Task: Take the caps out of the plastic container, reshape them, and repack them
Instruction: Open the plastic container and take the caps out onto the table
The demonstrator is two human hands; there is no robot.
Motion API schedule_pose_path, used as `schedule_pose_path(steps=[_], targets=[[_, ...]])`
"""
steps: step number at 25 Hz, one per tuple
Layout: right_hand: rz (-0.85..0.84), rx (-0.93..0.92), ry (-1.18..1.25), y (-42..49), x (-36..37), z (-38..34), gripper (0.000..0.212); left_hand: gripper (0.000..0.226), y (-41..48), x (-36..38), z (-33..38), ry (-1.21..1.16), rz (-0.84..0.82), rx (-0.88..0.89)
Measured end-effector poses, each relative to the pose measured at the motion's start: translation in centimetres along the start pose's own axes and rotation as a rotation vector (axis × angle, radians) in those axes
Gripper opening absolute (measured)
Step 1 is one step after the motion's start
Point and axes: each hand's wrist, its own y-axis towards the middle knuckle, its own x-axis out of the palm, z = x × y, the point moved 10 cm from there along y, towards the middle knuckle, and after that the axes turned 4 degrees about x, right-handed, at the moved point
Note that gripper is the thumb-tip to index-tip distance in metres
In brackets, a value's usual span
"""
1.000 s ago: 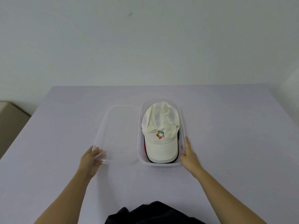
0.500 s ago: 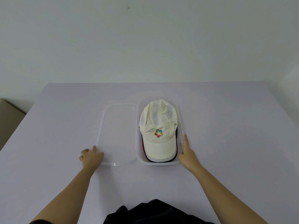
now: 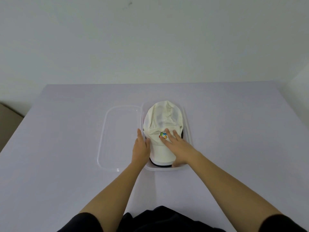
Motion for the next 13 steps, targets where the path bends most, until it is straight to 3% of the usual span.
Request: schedule_pose_path(steps=[3,8,11,13], targets=[[-0.001,-0.005,-0.101,0.3,-0.1,-0.3,0.121,0.057,-0.2,-0.3,-0.2,0.019,0.051,-0.024],[-0.007,0.024,-0.144,-0.2,-0.9,-1.1,0.095,0.057,-0.6,-0.5,0.0,0.01,0.048,-0.046],[-0.044,-0.014,-0.045,-0.8,-1.1,-1.3,0.11,0.056,-1.0,-0.6,0.2,-0.049,0.042,-0.073],[0.056,-0.021,0.14,-1.3,-3.0,-0.8,0.098,0.054,-1.2,-0.8,0.1,-0.112,0.047,-0.092]])
